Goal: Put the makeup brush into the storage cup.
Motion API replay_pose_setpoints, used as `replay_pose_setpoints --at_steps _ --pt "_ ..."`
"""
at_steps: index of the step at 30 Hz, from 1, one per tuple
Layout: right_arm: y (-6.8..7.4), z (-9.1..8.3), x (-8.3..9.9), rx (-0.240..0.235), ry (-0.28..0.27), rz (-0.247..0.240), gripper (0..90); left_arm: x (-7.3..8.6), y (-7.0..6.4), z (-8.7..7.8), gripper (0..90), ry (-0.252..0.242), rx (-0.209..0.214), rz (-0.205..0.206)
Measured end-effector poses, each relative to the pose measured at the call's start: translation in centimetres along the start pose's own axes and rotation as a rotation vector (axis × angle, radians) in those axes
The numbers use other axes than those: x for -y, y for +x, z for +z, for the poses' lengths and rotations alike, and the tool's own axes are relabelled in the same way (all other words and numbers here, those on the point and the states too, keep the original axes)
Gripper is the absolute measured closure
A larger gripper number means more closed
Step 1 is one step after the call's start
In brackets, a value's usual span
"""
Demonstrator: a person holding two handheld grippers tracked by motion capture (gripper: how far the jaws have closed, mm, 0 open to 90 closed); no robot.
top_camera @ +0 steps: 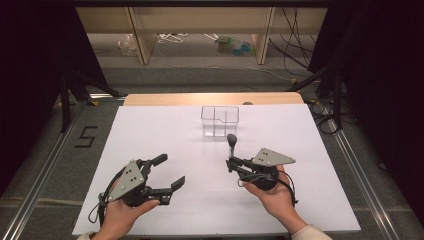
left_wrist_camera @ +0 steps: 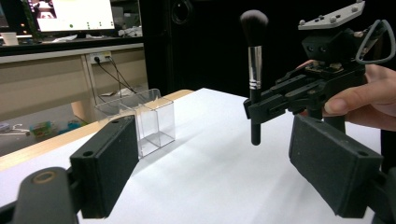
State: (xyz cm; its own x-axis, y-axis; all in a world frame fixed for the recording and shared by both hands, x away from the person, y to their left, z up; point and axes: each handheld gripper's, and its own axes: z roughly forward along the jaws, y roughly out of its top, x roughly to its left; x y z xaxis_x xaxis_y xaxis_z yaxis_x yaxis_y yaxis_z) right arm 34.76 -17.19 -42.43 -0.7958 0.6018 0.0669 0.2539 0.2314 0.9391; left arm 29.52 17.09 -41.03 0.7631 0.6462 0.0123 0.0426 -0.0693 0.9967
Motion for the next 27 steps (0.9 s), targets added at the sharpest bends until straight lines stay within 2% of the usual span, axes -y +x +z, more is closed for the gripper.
replay_pose_setpoints --at_steps 7,14,15,17,23,27 --pt "-0.1 -0.1 0.0 0.005 -0.001 -0.006 79.4 0.4 0.2 -0.7 15.7 0.001 -0.017 -0.009" --pt "-0.2 -0.1 -0.1 -0.002 -0.01 -0.001 79.4 0.6 0.4 -1.3 15.7 0.003 -0.027 0.001" --pt "-0.2 -0.3 -0.1 0.004 0.006 -0.005 79.4 0.6 0.4 -1.3 15.6 0.002 -0.028 0.001" --pt "-0.2 -0.2 -0.1 0.015 -0.008 -0.007 79.4 0.7 0.4 -1.4 15.7 0.003 -0.032 0.003" --pt "-0.3 -0.2 -0.1 0.004 -0.008 -0.004 79.4 0.8 0.6 -1.7 15.7 0.001 -0.039 0.005" --pt "-0.4 -0.3 -0.2 0.017 -0.002 -0.014 79.4 0.8 0.6 -1.8 15.6 -0.001 -0.04 -0.003"
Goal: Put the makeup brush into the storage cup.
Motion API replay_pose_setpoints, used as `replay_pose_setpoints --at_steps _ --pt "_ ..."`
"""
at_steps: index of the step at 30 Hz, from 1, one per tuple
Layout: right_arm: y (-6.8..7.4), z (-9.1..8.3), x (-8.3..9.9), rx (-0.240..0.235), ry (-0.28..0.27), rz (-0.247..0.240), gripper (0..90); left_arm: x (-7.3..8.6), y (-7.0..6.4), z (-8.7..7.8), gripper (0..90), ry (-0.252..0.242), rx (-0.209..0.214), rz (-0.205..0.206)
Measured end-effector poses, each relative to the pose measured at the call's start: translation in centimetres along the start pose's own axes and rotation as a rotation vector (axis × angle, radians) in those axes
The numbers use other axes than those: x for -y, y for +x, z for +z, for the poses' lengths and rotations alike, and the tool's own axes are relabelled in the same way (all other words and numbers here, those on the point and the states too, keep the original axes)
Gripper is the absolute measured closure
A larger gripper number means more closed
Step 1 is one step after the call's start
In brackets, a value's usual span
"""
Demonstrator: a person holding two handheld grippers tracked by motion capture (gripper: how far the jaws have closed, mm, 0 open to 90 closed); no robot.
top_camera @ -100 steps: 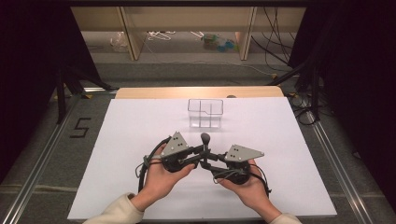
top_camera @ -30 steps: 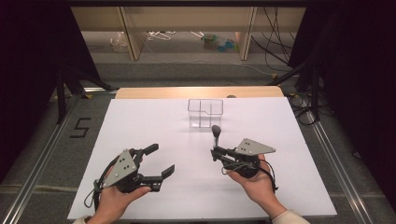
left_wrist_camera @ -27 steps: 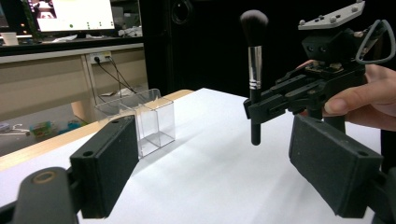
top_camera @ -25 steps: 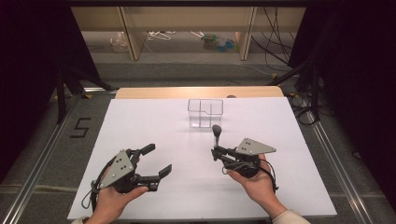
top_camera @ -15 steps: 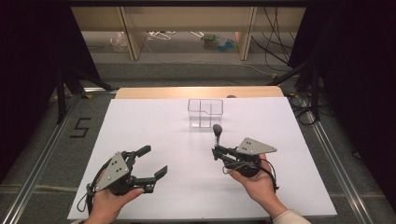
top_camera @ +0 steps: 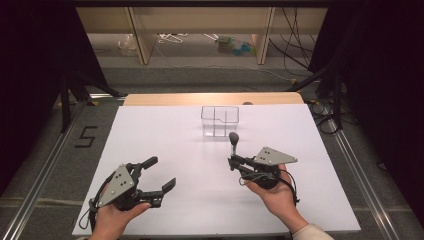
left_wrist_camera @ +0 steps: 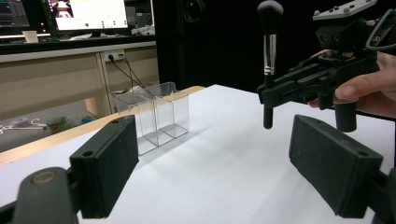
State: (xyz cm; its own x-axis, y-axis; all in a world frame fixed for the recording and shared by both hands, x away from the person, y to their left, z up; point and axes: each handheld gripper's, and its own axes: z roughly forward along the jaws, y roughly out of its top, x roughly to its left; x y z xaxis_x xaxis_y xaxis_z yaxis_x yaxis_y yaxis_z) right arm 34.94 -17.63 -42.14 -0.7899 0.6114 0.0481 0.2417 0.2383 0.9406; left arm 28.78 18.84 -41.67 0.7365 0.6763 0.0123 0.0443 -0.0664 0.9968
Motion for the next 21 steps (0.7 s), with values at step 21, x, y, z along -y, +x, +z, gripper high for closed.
replay_pose_setpoints --at_steps 21 --pt "-0.62 -0.06 -0.18 0.019 0.001 -0.001 79.5 0.29 0.5 -0.34 15.7 -0.021 -0.004 -0.013"
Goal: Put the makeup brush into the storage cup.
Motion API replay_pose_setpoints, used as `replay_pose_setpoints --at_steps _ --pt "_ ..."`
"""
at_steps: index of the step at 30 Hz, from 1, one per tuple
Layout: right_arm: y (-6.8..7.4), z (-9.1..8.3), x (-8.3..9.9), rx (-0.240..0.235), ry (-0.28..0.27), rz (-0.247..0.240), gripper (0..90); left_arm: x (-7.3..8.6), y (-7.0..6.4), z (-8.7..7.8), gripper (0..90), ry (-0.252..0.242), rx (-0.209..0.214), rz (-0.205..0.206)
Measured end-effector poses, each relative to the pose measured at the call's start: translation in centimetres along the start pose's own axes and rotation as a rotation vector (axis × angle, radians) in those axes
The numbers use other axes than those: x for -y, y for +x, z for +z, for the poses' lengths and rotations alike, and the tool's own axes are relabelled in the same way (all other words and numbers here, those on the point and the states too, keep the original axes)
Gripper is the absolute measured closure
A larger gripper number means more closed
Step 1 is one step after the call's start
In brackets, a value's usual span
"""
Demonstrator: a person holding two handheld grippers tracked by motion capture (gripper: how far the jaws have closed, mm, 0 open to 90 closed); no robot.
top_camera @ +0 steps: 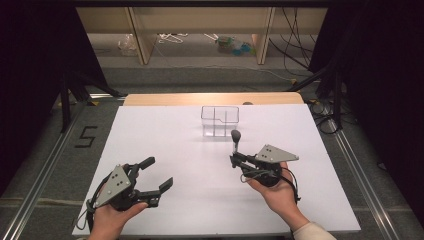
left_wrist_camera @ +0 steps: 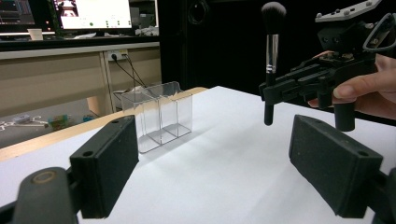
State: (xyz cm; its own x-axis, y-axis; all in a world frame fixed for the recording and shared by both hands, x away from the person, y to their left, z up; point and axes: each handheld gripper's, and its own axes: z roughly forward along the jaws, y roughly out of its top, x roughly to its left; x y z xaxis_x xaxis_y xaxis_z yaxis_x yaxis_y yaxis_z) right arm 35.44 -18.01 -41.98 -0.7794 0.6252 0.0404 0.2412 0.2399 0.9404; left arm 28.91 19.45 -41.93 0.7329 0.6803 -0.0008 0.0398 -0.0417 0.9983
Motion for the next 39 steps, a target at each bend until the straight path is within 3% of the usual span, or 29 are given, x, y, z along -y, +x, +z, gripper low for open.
replay_pose_setpoints --at_steps 39 --pt "-2.2 0.8 -1.3 0.058 -0.027 -0.005 79.4 0.2 0.1 0.0 15.7 0.011 -0.005 0.003"
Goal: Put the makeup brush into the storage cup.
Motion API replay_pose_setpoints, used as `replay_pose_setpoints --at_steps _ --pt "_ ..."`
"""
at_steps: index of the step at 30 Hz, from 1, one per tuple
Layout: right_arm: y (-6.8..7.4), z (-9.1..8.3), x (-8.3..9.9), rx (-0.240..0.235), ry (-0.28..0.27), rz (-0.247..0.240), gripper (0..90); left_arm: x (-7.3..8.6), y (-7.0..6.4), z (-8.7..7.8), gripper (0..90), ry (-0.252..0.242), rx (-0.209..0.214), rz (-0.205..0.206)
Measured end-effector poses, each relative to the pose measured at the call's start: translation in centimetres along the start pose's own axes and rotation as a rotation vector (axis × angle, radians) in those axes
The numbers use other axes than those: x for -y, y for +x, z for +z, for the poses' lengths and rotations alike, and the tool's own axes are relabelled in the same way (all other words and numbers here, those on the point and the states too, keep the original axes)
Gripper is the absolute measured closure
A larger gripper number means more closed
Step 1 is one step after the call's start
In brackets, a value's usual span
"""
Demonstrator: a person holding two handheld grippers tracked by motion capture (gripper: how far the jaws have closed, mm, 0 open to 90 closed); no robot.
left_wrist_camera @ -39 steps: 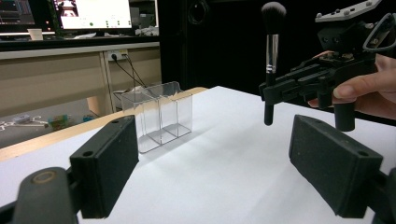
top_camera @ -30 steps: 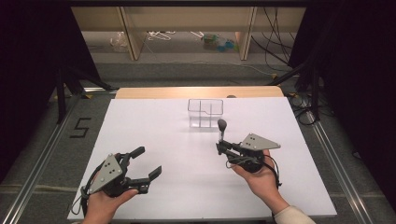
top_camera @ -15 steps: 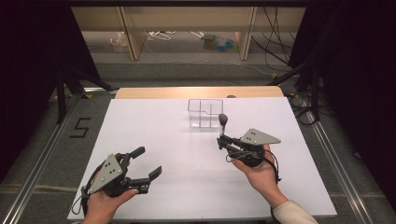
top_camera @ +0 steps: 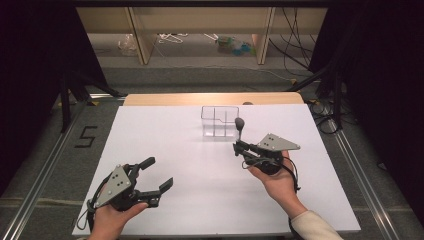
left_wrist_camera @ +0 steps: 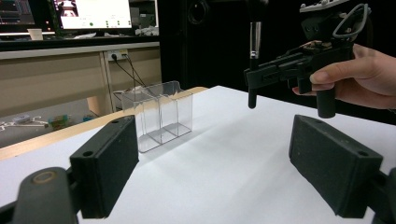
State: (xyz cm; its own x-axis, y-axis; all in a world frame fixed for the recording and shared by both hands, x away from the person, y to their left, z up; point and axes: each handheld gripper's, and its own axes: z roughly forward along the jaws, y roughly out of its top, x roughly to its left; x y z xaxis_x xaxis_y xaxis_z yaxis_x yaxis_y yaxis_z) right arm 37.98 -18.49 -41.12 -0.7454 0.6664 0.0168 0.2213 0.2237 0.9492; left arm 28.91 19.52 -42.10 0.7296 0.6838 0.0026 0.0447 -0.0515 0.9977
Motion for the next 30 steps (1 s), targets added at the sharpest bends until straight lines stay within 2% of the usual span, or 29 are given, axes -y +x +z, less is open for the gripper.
replay_pose_setpoints --at_steps 2,8,14,18,19,21,22,26,28,30 --pt "-0.1 0.1 0.0 -0.01 0.007 0.003 79.4 0.0 0.0 0.0 15.7 0.0 0.0 0.0" --pt "-0.2 0.3 -0.1 0.009 -0.009 -0.002 79.4 0.0 -0.1 0.0 15.7 -0.002 0.004 0.002" --pt "-0.4 0.5 -0.3 -0.001 -0.008 0.004 79.5 0.0 -0.1 0.0 15.7 0.0 0.002 0.002" --pt "-0.6 0.6 -0.4 0.014 -0.005 -0.001 79.4 0.0 0.0 0.0 15.7 0.001 0.0 0.002" --pt "-0.7 0.6 -0.4 0.015 -0.006 -0.001 79.4 0.1 0.0 0.2 15.7 -0.016 0.011 -0.001" --pt "-0.7 0.7 -0.5 0.018 -0.013 0.0 79.5 0.1 0.0 0.0 15.7 0.002 0.0 0.0" --pt "-0.8 0.8 -0.5 0.01 -0.015 0.005 79.5 0.1 -0.1 0.1 15.7 0.003 -0.001 0.0" --pt "-1.0 0.8 -0.6 0.031 -0.014 -0.019 79.4 0.0 -0.1 0.0 15.8 0.003 0.0 0.008" --pt "-1.0 0.9 -0.6 0.022 -0.004 -0.002 79.4 0.0 -0.1 0.1 15.8 0.003 0.001 0.006" --pt "-1.2 1.0 -0.6 0.035 -0.022 -0.016 79.4 0.0 -0.1 0.1 15.8 0.002 0.0 0.006"
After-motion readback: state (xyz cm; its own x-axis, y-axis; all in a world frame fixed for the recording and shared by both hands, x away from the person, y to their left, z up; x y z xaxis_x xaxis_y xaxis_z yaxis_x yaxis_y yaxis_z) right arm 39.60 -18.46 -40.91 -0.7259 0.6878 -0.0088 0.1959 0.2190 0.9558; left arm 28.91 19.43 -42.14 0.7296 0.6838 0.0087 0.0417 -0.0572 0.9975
